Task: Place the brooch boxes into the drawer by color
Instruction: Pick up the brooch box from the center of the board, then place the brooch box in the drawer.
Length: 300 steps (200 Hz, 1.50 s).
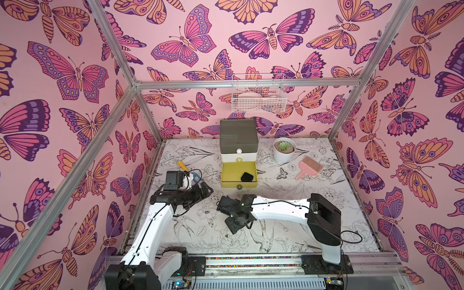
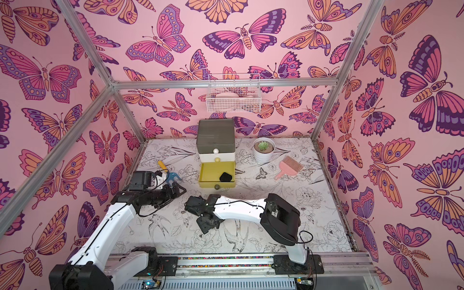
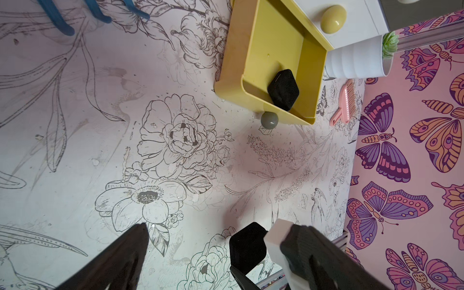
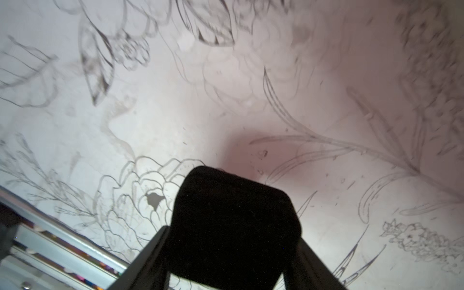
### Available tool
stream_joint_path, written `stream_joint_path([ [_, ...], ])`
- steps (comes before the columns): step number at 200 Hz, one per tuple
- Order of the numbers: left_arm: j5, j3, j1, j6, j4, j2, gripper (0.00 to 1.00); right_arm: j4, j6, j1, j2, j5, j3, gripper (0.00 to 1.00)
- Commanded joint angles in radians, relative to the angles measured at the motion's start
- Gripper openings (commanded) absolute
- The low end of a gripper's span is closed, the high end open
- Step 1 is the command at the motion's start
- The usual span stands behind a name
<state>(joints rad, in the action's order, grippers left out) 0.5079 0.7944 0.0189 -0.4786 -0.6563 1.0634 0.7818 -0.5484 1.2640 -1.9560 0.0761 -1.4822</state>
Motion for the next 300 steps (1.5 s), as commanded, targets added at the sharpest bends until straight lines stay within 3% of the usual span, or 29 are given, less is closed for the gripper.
stream_joint_path([
  [1,0.03,0.021,-0.005,0.012,-0.005,-0.013,1.0,0.039,0.053,-0.053,0.034,0.06,-0.065,0.6],
  [45,0.028,-0.009,-0.005,-0.016,-0.008,-0.061,1.0,0.016,0.082,-0.228,0.054,0.039,-0.189,0.59],
  [86,0.038,-0.043,-0.004,-0.025,-0.011,-0.091,1.0,0.003,0.095,-0.343,-0.02,0.049,-0.347,0.59],
  [191,0.029,-0.04,0.0,-0.034,-0.039,-0.112,1.0,0.012,0.137,-0.363,-0.283,0.108,-0.612,0.6],
  [300,0.021,-0.049,0.025,-0.043,-0.036,-0.105,1.0,-0.025,0.155,-0.365,-0.383,0.141,-0.606,0.62],
])
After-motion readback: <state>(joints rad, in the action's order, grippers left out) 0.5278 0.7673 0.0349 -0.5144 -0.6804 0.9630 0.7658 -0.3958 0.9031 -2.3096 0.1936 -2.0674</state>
